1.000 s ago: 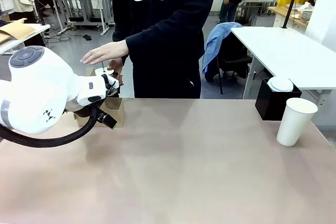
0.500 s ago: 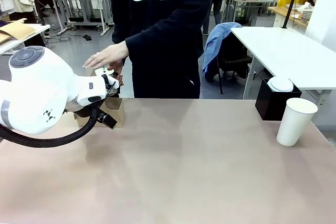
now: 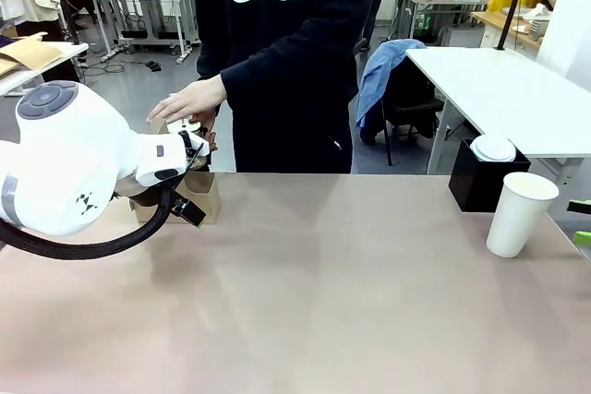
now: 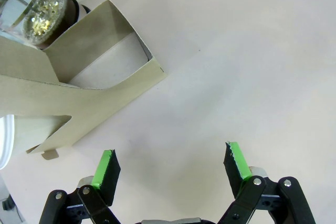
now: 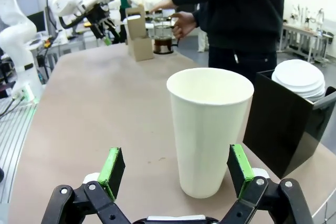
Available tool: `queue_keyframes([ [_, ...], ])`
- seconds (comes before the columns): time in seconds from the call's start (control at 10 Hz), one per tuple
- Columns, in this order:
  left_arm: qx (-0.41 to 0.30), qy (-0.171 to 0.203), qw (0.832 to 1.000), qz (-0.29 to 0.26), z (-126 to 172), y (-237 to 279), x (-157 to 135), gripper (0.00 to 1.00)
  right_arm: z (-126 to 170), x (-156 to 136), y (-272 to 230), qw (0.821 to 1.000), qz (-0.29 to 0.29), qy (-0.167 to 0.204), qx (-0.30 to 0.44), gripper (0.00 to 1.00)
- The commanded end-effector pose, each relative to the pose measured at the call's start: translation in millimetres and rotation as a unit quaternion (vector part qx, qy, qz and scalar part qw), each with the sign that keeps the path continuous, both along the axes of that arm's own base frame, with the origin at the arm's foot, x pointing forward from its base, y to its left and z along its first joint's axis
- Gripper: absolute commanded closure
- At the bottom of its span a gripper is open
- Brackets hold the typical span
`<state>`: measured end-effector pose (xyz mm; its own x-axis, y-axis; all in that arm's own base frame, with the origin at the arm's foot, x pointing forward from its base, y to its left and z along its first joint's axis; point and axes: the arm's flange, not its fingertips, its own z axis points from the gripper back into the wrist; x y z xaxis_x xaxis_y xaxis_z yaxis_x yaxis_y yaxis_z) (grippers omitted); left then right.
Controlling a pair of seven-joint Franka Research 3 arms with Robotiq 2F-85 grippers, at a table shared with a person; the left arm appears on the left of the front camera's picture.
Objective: Pour a drink into a cup and package it in a carrier.
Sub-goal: Pick up the 600 ml Paper Cup and place it in the middle top area of the table.
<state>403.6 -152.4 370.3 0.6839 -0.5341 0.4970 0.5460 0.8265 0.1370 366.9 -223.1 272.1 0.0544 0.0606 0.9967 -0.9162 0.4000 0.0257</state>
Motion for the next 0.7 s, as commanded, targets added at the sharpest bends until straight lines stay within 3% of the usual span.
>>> queue_keyframes([
  [0.0, -0.001, 0.000, 1.000, 0.000, 0, 1, 0, 0.00, -9, 4, 2, 1.000, -0.003, -0.020, 0.008, 0.00],
  [0.3, -0.001, 0.000, 1.000, 0.000, 0, 1, 0, 0.00, -20, 14, 25, 0.998, -0.022, -0.048, 0.015, 0.00],
  [0.6, -0.001, 0.000, 1.000, 0.000, 0, 1, 0, 0.00, -22, 22, 39, 0.998, -0.027, -0.050, 0.026, 0.00],
])
